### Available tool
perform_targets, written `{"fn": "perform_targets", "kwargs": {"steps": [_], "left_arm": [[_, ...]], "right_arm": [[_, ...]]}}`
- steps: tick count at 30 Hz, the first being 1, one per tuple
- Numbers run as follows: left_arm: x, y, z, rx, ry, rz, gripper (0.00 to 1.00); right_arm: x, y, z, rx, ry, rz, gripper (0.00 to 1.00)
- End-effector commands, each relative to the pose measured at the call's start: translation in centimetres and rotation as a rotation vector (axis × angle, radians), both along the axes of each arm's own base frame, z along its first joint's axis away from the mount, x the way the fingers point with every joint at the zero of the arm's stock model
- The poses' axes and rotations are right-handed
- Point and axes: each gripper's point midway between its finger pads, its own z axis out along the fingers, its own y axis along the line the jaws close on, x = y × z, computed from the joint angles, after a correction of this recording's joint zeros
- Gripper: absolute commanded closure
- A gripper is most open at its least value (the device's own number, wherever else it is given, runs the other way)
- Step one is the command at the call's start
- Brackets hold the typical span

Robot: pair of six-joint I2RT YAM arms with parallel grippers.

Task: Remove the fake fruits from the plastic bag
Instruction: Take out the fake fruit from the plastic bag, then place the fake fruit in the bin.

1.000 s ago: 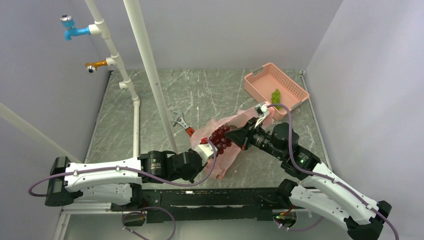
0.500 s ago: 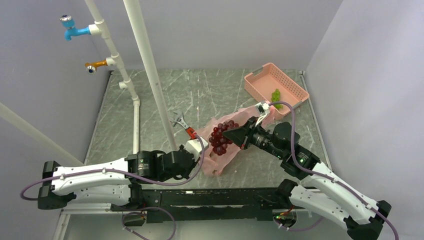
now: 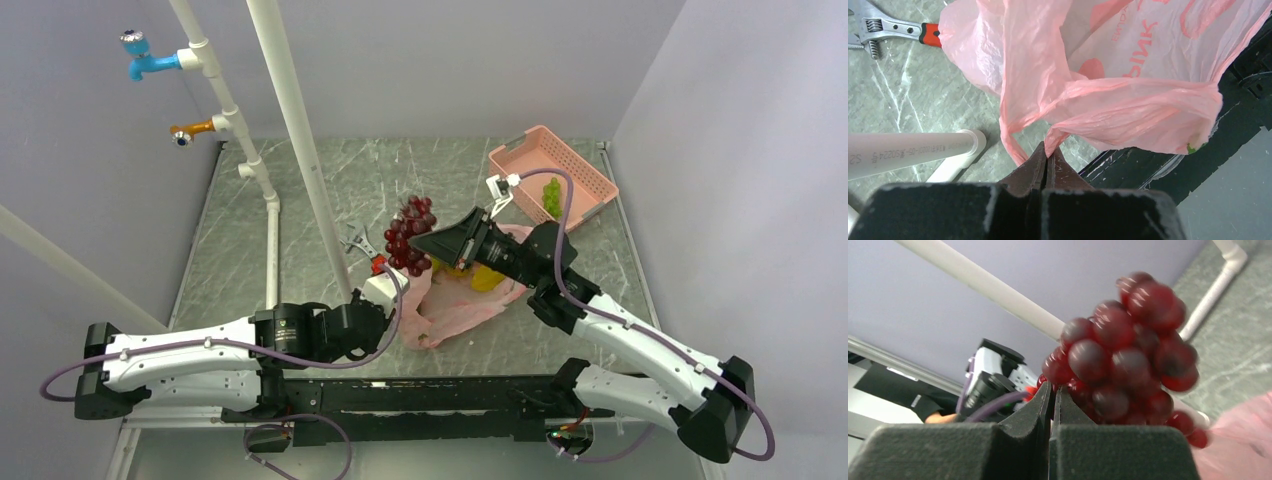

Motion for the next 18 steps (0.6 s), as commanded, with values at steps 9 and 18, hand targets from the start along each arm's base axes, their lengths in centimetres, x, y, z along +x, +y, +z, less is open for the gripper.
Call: {"fn": "perform_targets", "kwargs": {"steps": [9,18], "left_arm": [[0.3,0.0,1.0,-0.051,-0.005,0.043,1.00],[0.2,0.8,1.5,-0.059,-0.005,0.051,1.00]], "right_arm": [[4.5,-8.4,11.8,-0.128,-0.301,-0.440,1.00],[13.4,-17.6,9.0,-0.553,-0.292,-0.912,1.00]]}}
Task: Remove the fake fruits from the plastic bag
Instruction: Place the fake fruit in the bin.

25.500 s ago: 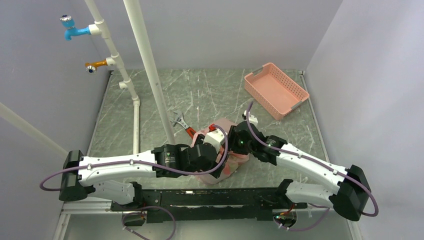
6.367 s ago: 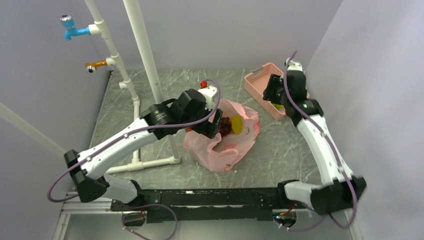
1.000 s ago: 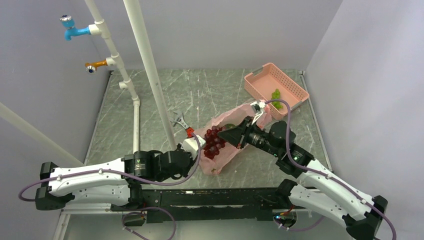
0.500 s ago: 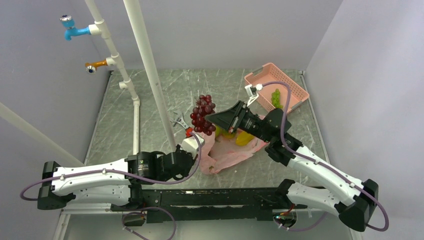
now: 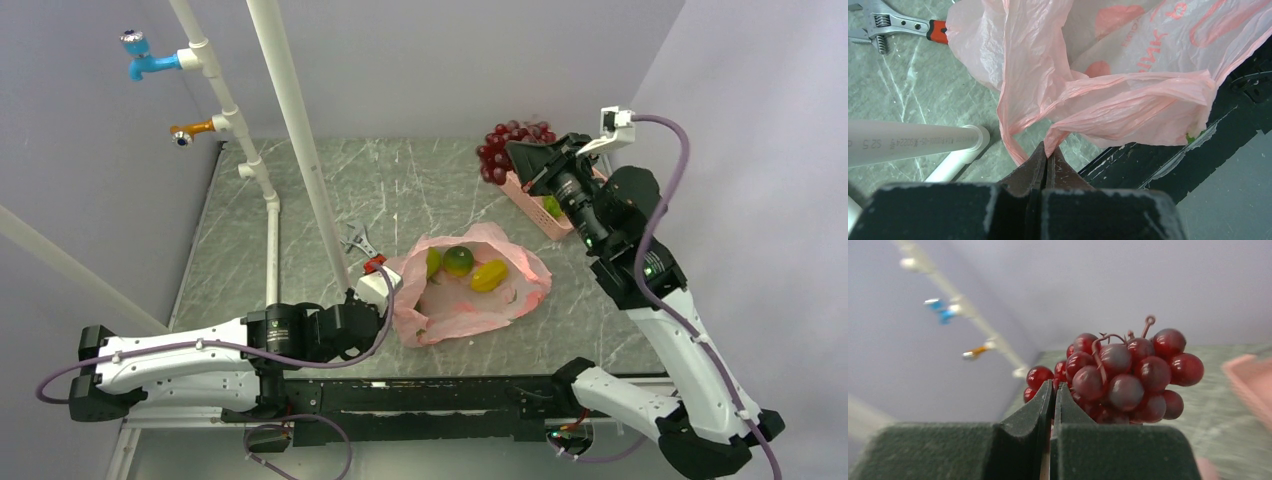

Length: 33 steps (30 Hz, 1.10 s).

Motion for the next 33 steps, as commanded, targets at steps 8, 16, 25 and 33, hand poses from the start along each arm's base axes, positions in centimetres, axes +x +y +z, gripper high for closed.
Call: {"fn": "perform_targets", "kwargs": {"steps": [8,16,25,33], "left_arm": [[-0.2,0.0,1.1,-0.047,0.008,0.009,1.00],[-0.3,-1.0,0.8,-0.029,0.016,-0.010,1.00],[-0.8,-1.8,0.3,-0.047,0.050,-0.029,1.00],[-1.0,-2.2,0.5,-0.061,0.055,-0.040,1.00]], "right_arm": [[12.3,-12.4,-11.6,-0.367,0.195,-0.566,1.00],[19.2,-21.3,-20.5,-0.285,0.459,-0.681,1.00],[25.2,-23.4,-25.0,-0.308,0.595,-0.644,1.00],[27.9,-22.4,-25.9,-0.332,0.729,-0.554,0.45]]}}
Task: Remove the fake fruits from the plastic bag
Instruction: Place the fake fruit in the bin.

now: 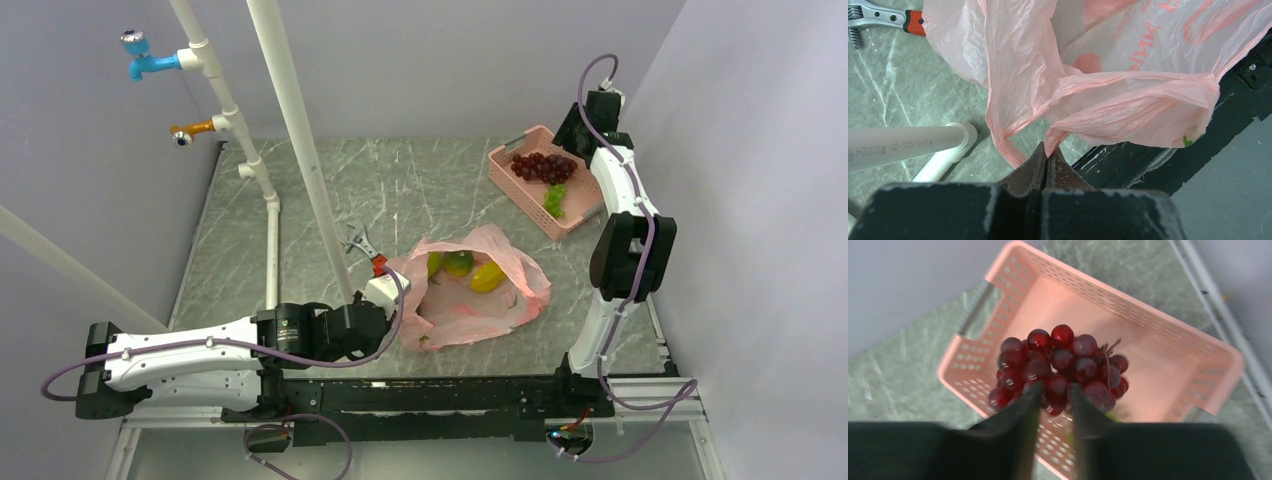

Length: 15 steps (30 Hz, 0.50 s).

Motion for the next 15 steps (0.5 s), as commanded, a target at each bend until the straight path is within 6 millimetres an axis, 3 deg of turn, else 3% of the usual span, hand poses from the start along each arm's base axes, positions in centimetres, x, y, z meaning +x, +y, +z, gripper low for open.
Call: {"fn": "perform_targets", "kwargs": {"steps": [1,5,9,13,15], "left_arm": [[-0.2,-1.4,1.5,-0.082,0.012,-0.001,1.00],[-0.2,-1.8,1.7,-0.084,0.008,-0.011,1.00],[-0.1,-2.0,1.4,-0.067,0.008,-0.012,1.00],[-0.2,-2.5,1.1,-0.072,0.009,-0.028,1.00],[-0.3,-2.7,0.9,-0.066,0.015,-0.033,1.00]], "right_arm": [[-1.0,1.1,2.3,0.024,0.031,0.031,0.44],[-4.1,3.0,4.0,0.030,-0.012,0.075,0.42],[-9.1,5.8,6.2,0.042,-0.069,0.128,0.42],[-14.6,11.9,9.4,0.097,-0.189,0.319,0.43],[-17.4,14.8,11.1,0.045,-0.236,0.401,0.43]]}}
